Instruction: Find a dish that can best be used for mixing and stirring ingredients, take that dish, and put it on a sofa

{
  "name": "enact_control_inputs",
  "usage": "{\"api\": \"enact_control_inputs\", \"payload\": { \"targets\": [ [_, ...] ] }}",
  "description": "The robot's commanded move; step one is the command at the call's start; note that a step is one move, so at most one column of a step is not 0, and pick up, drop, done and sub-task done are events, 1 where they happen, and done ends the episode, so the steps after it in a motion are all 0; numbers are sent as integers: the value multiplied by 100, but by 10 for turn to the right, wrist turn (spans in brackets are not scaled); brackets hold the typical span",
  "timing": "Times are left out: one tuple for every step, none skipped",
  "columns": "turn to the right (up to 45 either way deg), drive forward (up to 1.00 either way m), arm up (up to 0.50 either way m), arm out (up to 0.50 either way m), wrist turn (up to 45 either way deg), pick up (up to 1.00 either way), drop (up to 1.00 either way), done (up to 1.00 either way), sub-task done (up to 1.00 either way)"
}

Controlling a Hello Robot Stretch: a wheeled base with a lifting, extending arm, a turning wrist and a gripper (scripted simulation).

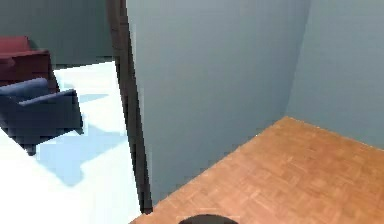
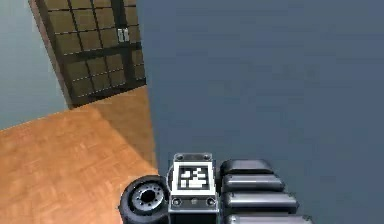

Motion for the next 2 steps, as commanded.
{"api": "enact_control_inputs", "payload": {
  "targets": [
    [-330, 0, 0, 0, 0, 0, 0, 0, 0],
    [-30, 0, 0, 0, 0, 0, 0, 0, 0]
  ]
}}
